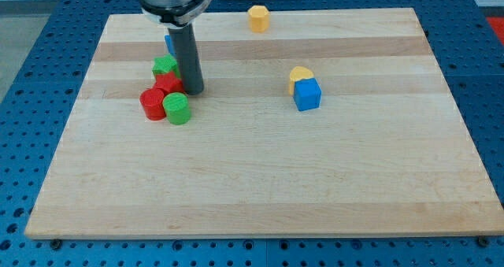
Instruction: Adjust the red and green blocks in a vertical line
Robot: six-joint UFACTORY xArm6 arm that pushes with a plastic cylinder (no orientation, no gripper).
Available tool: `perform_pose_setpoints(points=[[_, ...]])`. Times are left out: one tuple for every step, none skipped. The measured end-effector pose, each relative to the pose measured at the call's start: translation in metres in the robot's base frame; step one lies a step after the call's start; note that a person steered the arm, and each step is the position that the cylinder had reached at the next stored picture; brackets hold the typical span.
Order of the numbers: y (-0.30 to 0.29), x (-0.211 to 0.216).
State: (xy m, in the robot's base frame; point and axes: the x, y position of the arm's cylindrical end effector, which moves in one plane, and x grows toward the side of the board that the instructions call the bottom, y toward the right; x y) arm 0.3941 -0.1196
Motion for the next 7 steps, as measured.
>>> perform_pose_setpoints(points=[[-0.004, 0.028], [-0.004, 0.045], [-0.002, 0.045], [0.012, 0.047], [0.012, 0.071], [-0.015, 0.084], [-0.034, 0.084]])
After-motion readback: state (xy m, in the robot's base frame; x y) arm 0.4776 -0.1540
